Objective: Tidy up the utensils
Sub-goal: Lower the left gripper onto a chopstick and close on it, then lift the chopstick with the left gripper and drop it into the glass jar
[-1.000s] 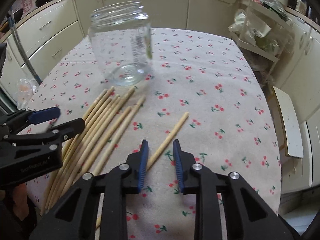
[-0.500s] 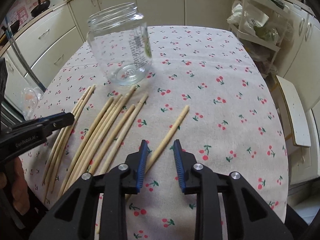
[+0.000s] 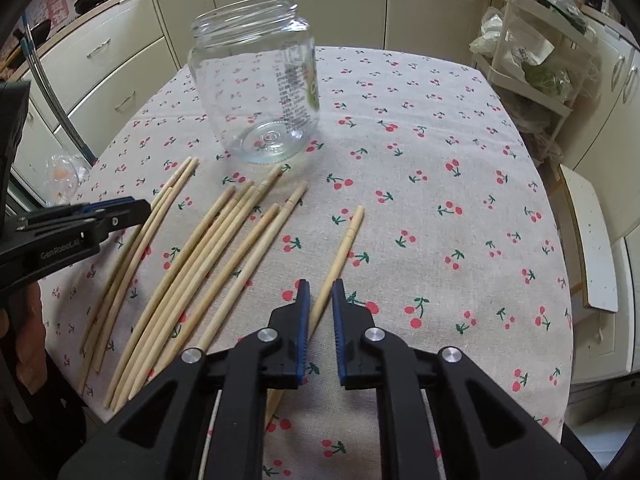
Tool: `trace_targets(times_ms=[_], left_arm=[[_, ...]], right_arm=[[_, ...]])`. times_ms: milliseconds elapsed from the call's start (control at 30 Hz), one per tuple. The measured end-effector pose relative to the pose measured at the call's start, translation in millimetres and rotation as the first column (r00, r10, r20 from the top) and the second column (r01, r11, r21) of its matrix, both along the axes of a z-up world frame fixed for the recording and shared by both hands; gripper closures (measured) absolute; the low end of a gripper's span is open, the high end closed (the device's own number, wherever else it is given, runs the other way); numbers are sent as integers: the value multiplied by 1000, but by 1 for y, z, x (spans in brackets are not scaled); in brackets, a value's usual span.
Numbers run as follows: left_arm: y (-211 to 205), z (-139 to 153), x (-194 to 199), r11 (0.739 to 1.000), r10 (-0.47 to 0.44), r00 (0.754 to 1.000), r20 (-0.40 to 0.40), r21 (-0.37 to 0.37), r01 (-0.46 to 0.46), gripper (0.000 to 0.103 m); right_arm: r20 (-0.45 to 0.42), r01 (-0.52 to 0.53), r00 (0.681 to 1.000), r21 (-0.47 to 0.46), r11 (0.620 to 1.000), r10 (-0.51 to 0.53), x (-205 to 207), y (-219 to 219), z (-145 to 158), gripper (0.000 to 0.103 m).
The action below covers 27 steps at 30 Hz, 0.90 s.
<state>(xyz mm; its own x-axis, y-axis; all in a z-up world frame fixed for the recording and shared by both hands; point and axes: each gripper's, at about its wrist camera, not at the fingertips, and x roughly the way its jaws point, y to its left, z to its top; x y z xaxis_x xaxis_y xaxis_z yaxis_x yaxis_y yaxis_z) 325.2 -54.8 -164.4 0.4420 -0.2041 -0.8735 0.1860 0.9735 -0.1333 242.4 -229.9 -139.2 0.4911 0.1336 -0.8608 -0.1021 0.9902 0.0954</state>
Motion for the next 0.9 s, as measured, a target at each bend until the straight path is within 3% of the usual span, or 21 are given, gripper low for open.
trace_targets(times_ms=[100,200,367,433,500,567,600,667,900], left_arm=[[-6,1,7,1000,-18,1000,8,18,18,84],[-6,3,9,999,-35,999,-2,14,35,93],[-6,4,13,998,-50,999,-8,31,50,94],[-12,1,20,997,-57,998,-13,47,58,94],[-17,1,20,996,-61,998,-7,58,62,94],[-22,0,22,995,-71,997,1,71,71,94],[-24,0,23,994,-78,997,6,78,77,95],[-24,1,22,994,-83,996,8,76,82,98],[-6,19,9,998,-66,997,28,4,66,98]], right_arm=[[6,-1,1000,-4,1000,1,2,0,0,91],[9,-14,1000,5,1000,14,1,0,0,93],[-13,-6,1000,22,1000,6,2,-5,1,94],[-18,-8,1000,14,1000,9,4,-4,1,85],[-15,-19,1000,4,1000,19,5,-1,1,82],[-5,-36,999,-33,999,36,5,4,0,82],[1,-47,999,-38,998,48,4,6,0,88],[-2,-44,999,-19,999,44,5,4,0,96],[17,20,1000,164,986,-23,2,-22,13,97]])
